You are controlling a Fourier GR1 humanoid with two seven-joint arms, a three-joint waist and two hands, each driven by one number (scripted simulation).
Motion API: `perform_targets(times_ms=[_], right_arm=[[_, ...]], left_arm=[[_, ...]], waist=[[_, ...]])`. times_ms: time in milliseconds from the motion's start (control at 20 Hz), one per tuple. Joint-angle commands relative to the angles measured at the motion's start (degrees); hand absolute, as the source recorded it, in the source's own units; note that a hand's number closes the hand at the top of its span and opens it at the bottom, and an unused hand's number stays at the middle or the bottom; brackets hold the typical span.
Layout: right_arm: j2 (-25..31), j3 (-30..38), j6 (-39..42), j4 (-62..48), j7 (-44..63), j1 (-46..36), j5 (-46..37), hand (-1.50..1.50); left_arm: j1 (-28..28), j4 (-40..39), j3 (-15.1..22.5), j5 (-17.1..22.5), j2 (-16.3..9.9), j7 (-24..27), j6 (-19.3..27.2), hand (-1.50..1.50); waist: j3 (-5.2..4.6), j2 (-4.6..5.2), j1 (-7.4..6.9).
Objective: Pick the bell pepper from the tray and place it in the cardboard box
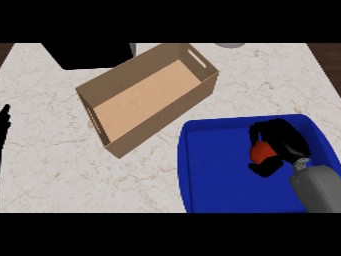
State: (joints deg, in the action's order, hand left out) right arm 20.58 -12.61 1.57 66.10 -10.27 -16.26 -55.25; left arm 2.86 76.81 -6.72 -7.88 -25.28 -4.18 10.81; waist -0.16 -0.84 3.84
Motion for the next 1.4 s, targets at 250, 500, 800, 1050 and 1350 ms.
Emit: perform_targets(times_ms=[250, 500, 800, 1050, 1350], right_arm=[[-5.68, 4.40, -5.98, 21.47, 27.34, 0.13, -6.96, 1.50], [-6.37, 1.05, -0.93, 33.50, 28.26, -2.65, -8.28, 1.50], [-12.87, -0.41, 6.61, 33.73, 32.60, -11.18, -6.69, 1.50], [-20.31, 3.54, 0.76, 20.85, 34.20, -21.95, -3.15, 1.50], [-20.51, 8.00, -4.74, 2.96, 38.09, -37.14, 3.16, 1.50]], left_arm=[[0.31, 1.49, 0.96, -0.47, 0.38, -1.10, -1.05, 0.00], [-0.01, -0.29, 1.72, -1.83, 2.38, 2.12, -0.28, 0.00], [3.87, -2.78, -0.35, -1.22, 1.23, 1.44, -2.77, 0.00], [3.91, -2.96, 0.17, -2.02, 1.77, 1.91, -3.05, 0.00], [2.44, 1.85, 1.31, -3.00, 2.45, 0.44, -3.11, 0.00]], waist=[[0.07, 0.23, -2.53], [0.10, 0.57, -3.41], [0.13, 0.81, -3.93], [0.15, 1.01, -4.54], [0.16, 1.24, -6.17]])
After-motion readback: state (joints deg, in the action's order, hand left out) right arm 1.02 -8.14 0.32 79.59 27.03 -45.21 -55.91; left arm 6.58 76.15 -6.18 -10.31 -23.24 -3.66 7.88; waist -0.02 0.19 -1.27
